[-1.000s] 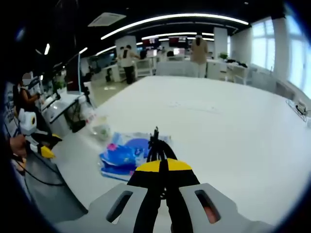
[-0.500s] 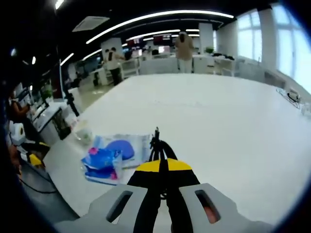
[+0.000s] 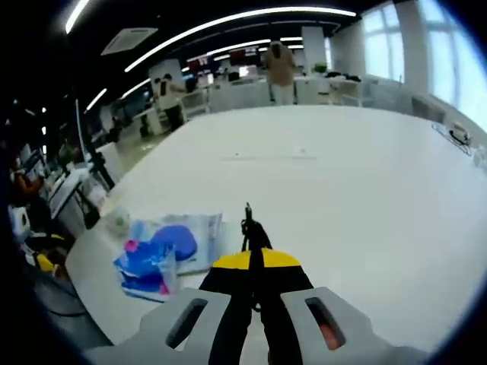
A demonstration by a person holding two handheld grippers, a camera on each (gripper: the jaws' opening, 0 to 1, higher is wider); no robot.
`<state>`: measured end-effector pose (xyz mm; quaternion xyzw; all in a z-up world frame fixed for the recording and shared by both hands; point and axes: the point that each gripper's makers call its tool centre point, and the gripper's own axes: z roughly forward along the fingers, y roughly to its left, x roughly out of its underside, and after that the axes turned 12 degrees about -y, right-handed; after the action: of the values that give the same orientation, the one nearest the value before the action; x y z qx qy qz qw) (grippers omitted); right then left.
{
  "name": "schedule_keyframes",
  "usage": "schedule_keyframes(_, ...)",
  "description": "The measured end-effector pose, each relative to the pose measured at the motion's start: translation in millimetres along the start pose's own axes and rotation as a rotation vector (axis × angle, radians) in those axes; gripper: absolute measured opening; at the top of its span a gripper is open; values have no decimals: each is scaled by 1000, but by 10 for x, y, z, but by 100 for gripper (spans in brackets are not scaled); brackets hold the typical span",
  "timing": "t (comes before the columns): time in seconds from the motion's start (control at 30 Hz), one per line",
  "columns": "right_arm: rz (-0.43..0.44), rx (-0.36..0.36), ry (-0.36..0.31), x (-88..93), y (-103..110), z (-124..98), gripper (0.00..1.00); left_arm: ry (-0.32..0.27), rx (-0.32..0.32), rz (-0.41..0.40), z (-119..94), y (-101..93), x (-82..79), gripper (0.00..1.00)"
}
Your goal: Arrange the tabletop items into an orderly group along one side of the table until the central work area is clear of visible clutter.
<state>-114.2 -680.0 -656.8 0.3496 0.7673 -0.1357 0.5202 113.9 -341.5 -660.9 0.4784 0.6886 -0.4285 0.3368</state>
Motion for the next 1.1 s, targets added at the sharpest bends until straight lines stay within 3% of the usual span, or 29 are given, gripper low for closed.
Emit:
schedule_keyframes(0.43,12,44,27,46,-204,169,0,7,-21,-5,-53,11,24,79)
schedule_keyframes(0.7,45,98,52,167,-449,188,0,4,-37,-8,-68,11,16,79)
schedule_keyframes(1.1,71,91,89,302,-456,344,0,12,-46,-4,-54,-90,25,79)
